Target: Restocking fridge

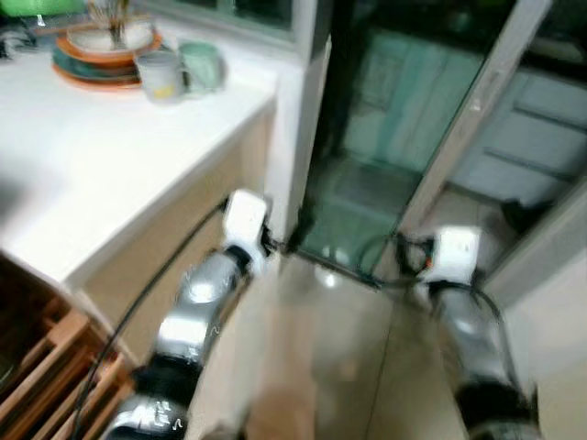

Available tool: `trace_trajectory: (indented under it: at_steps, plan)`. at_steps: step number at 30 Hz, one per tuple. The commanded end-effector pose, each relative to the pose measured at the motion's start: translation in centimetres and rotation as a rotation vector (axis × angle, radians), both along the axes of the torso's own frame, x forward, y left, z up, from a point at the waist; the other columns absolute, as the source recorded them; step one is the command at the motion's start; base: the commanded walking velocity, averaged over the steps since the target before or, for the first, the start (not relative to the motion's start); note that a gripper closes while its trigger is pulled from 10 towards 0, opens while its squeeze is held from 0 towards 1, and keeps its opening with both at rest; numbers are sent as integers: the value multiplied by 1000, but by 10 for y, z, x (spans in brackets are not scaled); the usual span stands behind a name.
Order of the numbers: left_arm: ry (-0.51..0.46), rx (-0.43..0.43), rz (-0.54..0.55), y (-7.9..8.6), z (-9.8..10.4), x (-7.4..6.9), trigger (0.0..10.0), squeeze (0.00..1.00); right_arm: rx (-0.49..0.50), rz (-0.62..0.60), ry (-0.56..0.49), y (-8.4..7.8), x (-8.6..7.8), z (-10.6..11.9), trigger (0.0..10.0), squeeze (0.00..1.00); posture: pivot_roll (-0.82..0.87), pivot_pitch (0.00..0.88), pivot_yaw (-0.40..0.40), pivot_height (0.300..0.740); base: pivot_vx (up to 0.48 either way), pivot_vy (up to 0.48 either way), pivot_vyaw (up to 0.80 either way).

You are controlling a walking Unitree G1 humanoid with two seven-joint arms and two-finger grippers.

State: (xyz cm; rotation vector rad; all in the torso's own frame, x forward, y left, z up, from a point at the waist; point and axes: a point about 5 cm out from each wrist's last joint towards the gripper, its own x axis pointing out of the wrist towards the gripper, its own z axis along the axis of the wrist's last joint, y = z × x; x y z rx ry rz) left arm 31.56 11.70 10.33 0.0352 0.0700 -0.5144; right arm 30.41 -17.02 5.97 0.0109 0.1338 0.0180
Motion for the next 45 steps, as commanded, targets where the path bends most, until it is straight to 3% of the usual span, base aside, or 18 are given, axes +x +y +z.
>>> trace_trajectory:
  at_steps: [1, 5, 13, 22, 30, 45]
  plan:
    - [-7, -16, -54, -19, 4, -1, 10000, 0, -26, -47, -2, -18, -1, 2, 10000, 0, -68, 0, -65, 740, 472, 0, -781]
    - [-34, -10, -52, -22, 9, -1, 10000, 0, -16, -72, -5, -23, 1, 3, 10000, 0, -71, 0, -71, 740, 472, 0, -195]
    - [-31, 62, 4, 3, 12, -2, 10000, 0, 43, -90, -5, -17, -1, 0, 10000, 0, -52, 0, -46, 740, 39, 0, 0]
    - [-70, 63, -13, 3, 30, 4, 10000, 0, 88, -100, -14, -8, 0, 0, 10000, 0, -42, 0, -32, 740, 0, 0, 0]
    - [-42, 49, -6, -1, 22, -2, 10000, 0, 69, -92, -16, -9, 2, 2, 10000, 0, -37, 0, -44, 740, 0, 0, 0]
    - [-55, 70, -19, 1, 28, 4, 10000, 0, 64, -107, 1, -9, 2, -2, 10000, 0, -45, 0, -22, 740, 0, 0, 0]
